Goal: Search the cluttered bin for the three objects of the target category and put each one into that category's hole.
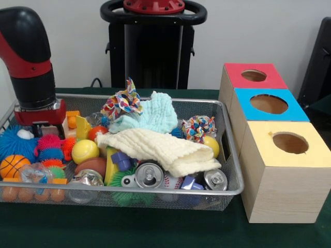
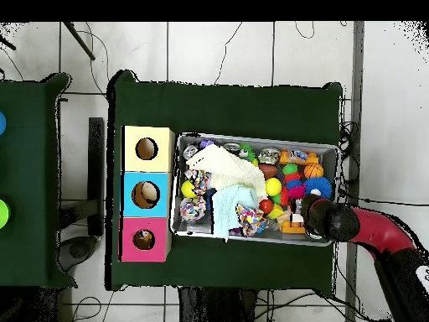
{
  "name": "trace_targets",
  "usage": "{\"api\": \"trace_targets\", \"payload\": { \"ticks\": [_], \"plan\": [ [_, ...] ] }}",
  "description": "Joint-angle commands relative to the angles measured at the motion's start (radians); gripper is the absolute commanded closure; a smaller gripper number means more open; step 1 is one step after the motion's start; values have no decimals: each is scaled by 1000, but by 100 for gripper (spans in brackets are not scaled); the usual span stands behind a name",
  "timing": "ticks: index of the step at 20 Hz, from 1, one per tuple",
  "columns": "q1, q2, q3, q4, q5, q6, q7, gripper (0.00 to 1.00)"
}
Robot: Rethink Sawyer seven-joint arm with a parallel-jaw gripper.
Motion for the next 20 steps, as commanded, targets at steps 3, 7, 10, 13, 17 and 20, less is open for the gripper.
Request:
{"api": "trace_targets", "payload": {
  "ticks": [3,7,10,13,17,20],
  "plan": [
    [35,66,40,-14,-66,-30,-106,0],
    [39,18,29,26,-54,-16,-84,0],
    [47,-53,13,94,-40,-17,-39,0],
    [49,-106,-3,147,-31,-17,-9,0],
    [44,-170,-20,208,-21,-25,18,0],
    [37,-205,-27,249,-20,-39,30,0]
  ]
}}
